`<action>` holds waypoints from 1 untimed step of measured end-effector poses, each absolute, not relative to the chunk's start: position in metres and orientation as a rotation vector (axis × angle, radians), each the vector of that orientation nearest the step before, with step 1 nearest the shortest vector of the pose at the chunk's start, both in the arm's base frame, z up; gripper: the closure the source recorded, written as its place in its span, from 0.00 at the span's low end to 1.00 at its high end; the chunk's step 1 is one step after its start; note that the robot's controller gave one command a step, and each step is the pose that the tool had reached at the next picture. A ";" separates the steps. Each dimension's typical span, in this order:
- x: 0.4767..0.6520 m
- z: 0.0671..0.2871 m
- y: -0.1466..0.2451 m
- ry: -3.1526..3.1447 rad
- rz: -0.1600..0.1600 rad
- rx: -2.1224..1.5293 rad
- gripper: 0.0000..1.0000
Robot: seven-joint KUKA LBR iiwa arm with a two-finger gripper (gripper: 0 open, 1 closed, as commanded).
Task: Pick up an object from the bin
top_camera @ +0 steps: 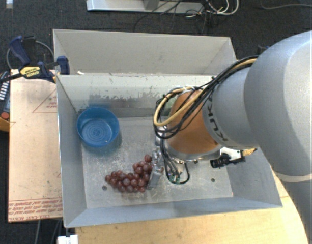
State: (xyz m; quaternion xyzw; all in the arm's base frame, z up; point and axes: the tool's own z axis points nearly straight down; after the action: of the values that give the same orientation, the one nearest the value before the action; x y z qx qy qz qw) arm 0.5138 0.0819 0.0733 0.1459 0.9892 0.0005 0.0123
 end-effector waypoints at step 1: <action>0.509 0.074 0.091 3.072 0.004 0.490 1.00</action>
Offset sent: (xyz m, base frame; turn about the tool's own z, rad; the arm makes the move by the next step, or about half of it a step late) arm 0.0018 0.0198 -0.0033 -0.0062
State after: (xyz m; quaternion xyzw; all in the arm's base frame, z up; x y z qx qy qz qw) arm 0.5089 0.0906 0.0735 0.1574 0.9874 0.0014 0.0155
